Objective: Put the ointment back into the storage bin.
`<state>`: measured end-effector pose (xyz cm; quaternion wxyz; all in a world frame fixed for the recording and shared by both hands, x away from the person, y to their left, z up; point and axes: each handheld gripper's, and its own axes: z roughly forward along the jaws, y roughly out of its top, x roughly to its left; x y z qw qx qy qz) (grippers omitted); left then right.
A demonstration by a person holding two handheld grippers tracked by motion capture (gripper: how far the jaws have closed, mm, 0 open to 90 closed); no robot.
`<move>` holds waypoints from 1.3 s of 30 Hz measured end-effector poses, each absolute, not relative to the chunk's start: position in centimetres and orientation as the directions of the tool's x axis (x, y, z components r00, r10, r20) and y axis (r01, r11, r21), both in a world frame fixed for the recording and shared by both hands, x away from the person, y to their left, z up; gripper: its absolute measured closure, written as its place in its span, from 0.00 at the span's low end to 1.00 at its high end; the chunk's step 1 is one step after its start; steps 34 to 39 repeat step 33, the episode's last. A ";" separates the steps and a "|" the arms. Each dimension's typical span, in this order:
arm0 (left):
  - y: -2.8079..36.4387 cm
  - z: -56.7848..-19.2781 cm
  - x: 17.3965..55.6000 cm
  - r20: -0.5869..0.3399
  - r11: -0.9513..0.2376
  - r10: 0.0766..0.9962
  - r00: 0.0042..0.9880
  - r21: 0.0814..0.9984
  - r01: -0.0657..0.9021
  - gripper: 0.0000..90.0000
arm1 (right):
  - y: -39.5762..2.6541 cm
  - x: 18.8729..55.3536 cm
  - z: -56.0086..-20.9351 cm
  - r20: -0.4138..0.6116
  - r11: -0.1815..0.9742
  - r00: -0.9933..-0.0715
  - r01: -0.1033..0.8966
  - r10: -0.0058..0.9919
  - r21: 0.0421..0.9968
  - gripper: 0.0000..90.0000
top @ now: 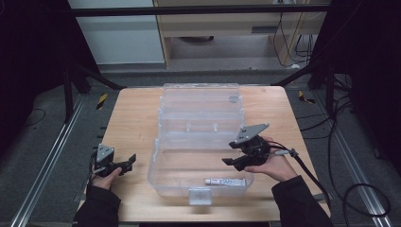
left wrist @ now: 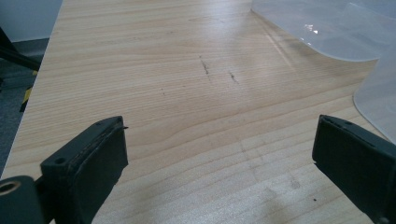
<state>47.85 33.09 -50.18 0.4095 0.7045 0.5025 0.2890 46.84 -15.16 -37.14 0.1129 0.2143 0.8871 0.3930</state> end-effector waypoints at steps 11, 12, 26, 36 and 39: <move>33.1 -50.2 47.8 -0.002 -0.162 0.944 0.329 0.867 0.472 0.03 | -19.5 45.6 -37.3 -0.038 0.401 -0.736 0.325 0.676 0.856 0.19; 33.1 -50.2 47.8 -0.001 -0.163 0.945 0.328 0.866 0.472 0.03 | -19.9 45.6 -37.4 -0.029 0.374 -0.714 0.331 0.699 0.866 0.19; 33.1 -50.2 47.8 -0.003 -0.163 0.944 0.330 0.866 0.473 0.03 | -26.3 47.5 -40.7 0.086 0.122 -0.421 0.443 0.903 0.888 0.15; 33.1 -50.2 47.9 -0.003 -0.162 0.944 0.330 0.867 0.472 0.03 | -27.6 48.2 -44.2 0.067 0.132 -0.354 0.508 0.933 0.851 0.13; 33.1 -50.2 47.9 -0.003 -0.162 0.944 0.330 0.867 0.472 0.03 | -27.6 48.2 -44.2 0.067 0.132 -0.354 0.508 0.933 0.851 0.13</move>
